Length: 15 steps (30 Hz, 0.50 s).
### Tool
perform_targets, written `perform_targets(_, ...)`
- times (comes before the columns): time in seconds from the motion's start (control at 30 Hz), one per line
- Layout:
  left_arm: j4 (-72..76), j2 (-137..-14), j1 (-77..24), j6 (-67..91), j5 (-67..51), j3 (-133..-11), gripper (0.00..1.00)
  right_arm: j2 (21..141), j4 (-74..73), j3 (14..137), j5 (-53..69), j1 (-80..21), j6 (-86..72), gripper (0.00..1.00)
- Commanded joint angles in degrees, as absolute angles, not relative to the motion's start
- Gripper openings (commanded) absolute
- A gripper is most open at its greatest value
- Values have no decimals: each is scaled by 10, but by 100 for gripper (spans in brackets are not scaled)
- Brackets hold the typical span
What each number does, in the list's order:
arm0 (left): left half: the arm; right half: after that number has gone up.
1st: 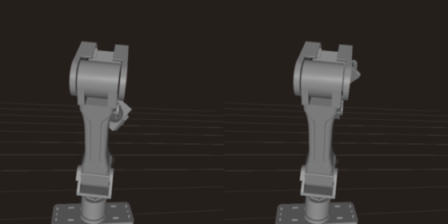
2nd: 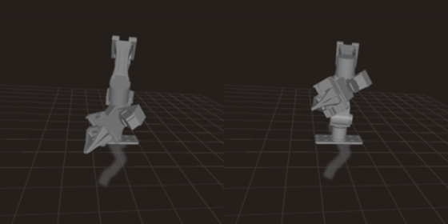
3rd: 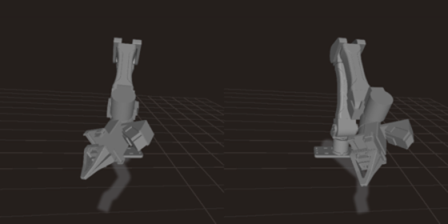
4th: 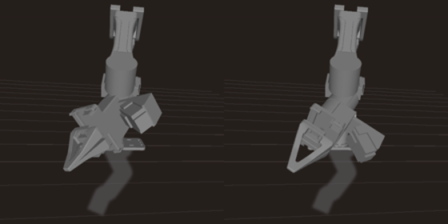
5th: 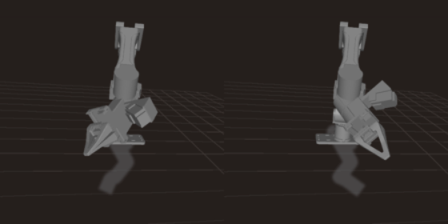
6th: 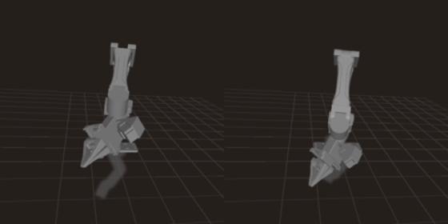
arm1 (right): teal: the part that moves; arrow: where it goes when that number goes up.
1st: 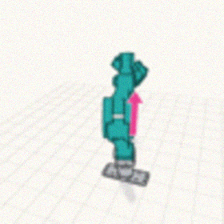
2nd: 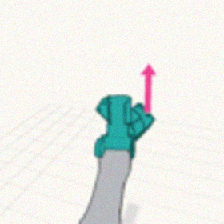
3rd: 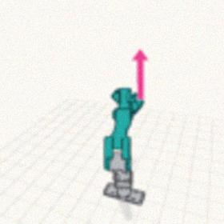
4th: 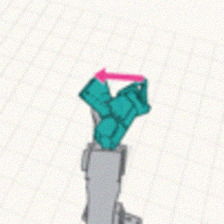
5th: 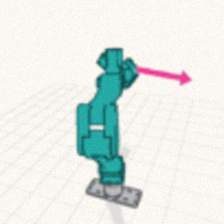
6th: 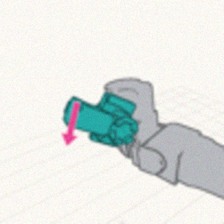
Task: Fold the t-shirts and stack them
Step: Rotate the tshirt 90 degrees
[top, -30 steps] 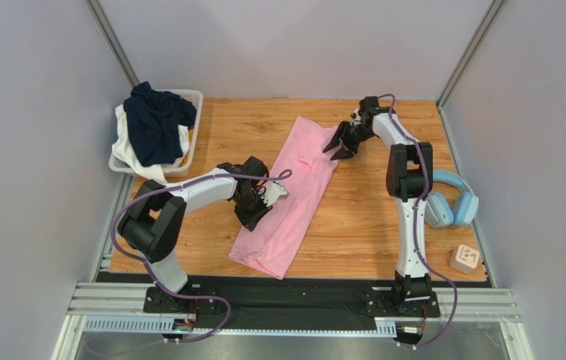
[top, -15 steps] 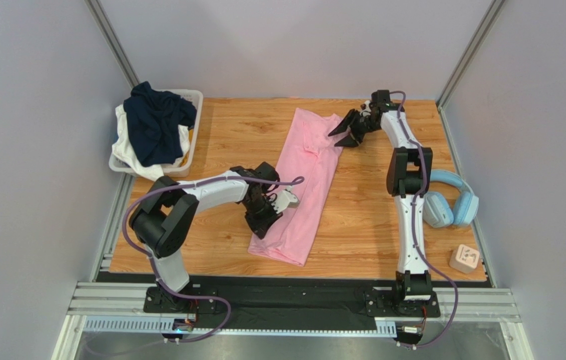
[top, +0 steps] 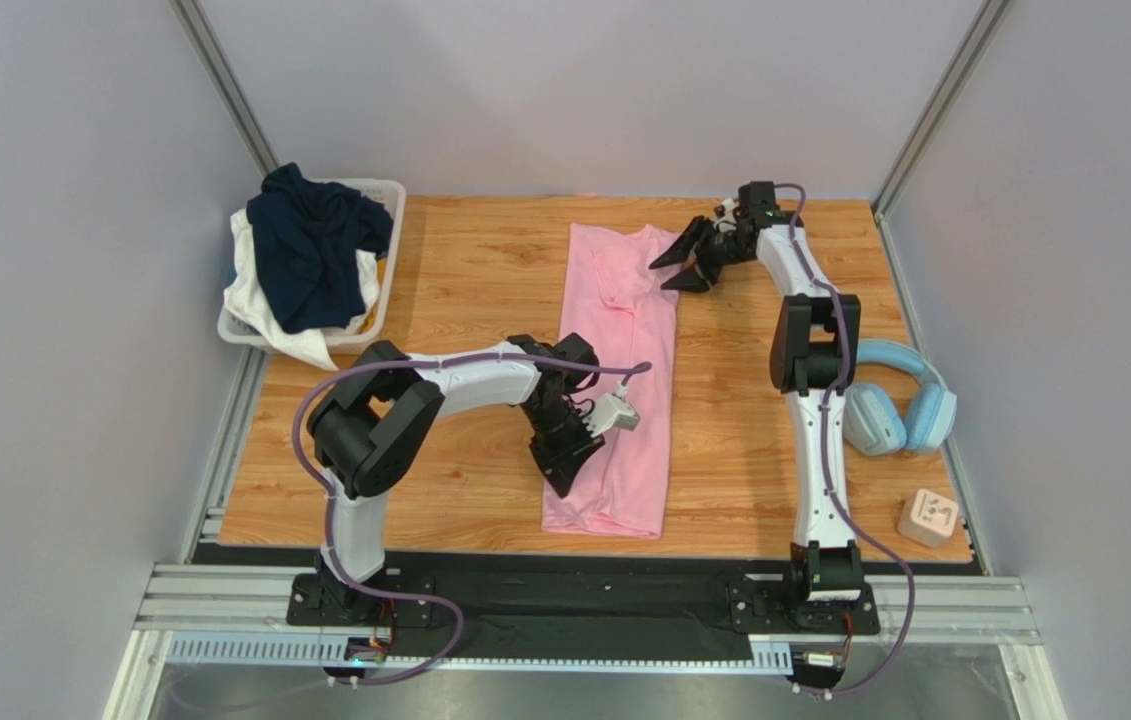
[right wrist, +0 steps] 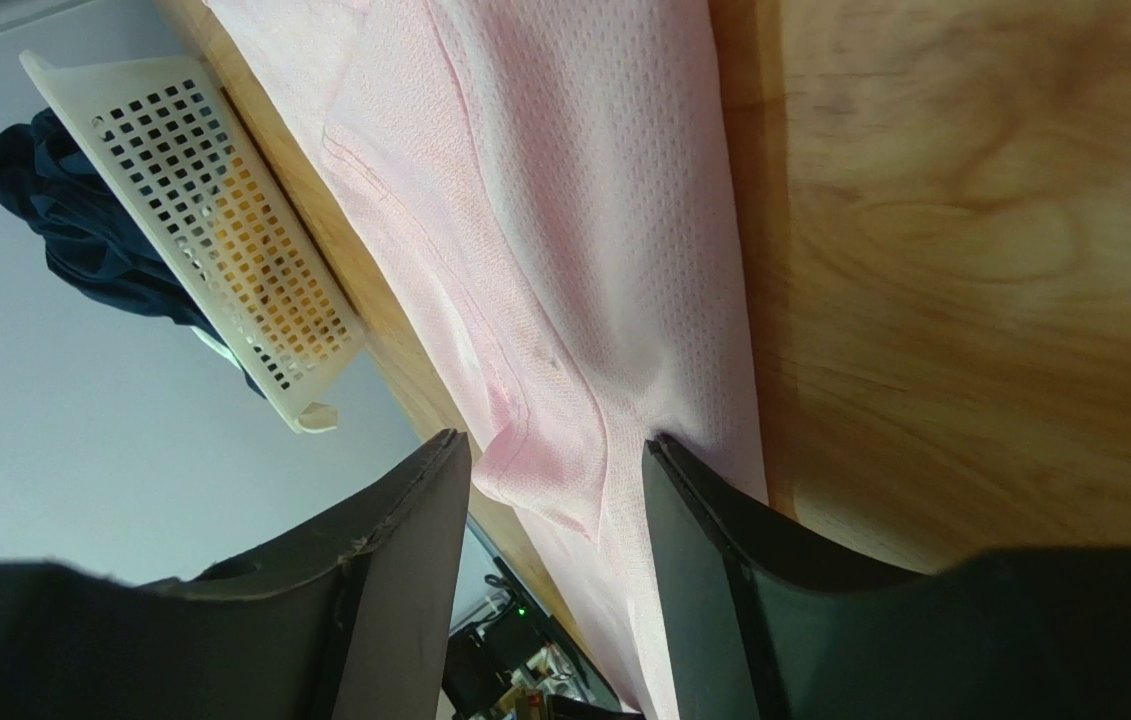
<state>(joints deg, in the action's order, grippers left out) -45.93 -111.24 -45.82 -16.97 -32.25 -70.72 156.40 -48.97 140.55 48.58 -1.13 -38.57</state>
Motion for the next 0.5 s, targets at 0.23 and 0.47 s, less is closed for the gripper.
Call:
perform_targets(0.23, -490, -998, -392, -164, -351, -743, 14, 1517, -495, 1409, 462, -44, -349, 55)
perform_targets(0.47, -510, -867, -260, -137, -347, -816, 15, 1373, -506, 1357, 439, -45, -343, 61)
